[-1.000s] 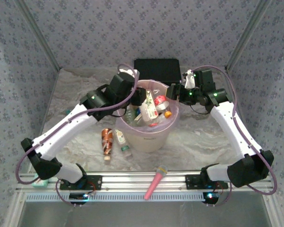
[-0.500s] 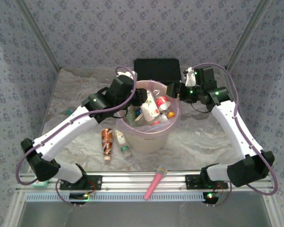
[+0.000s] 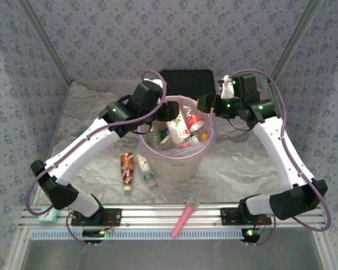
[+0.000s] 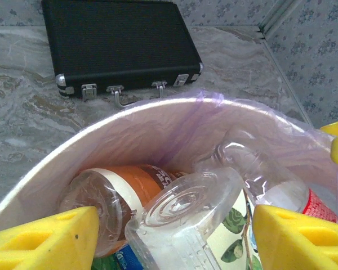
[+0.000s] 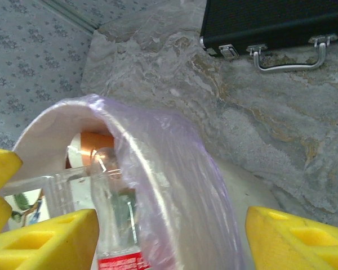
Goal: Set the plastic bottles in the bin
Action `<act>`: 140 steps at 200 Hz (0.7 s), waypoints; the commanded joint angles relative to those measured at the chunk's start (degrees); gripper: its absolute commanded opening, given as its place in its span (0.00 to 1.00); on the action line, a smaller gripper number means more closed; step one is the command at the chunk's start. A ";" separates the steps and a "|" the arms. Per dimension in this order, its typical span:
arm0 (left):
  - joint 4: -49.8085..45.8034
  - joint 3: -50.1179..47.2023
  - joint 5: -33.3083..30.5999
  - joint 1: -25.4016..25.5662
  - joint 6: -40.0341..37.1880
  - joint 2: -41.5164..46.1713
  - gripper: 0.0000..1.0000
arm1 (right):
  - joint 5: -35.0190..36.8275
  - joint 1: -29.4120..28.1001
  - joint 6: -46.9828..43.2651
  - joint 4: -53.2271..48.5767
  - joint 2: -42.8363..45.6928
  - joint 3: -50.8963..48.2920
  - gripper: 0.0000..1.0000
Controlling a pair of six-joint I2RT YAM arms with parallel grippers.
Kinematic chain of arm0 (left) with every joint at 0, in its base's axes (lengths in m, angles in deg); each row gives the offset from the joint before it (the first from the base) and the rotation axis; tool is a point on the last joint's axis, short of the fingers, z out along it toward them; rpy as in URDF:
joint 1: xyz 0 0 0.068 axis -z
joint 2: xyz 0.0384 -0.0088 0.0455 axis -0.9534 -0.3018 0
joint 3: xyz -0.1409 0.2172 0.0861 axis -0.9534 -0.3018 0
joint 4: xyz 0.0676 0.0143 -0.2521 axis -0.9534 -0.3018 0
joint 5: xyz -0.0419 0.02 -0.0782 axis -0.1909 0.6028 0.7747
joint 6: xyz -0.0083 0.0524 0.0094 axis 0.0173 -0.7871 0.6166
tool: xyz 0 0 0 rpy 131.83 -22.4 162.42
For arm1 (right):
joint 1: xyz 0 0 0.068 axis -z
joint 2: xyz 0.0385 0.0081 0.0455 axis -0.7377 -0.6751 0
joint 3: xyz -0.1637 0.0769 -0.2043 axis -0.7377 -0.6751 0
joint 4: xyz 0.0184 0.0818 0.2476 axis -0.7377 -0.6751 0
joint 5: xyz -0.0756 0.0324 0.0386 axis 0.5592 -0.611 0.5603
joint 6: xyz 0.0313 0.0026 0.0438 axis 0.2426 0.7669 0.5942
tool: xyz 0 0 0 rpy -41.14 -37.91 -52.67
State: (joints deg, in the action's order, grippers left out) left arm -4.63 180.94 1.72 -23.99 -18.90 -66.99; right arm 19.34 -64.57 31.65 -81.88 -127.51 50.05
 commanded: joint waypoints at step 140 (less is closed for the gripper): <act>-14.99 -24.69 3.20 -25.47 2.98 32.73 0.82 | 21.66 -22.47 -11.52 -11.15 -0.13 12.51 0.64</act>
State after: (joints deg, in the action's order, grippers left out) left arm -16.65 166.91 -0.46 -44.20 -18.57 -35.21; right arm 32.65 -82.65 24.48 -89.47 -125.85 59.21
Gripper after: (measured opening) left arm 0.823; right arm 0.644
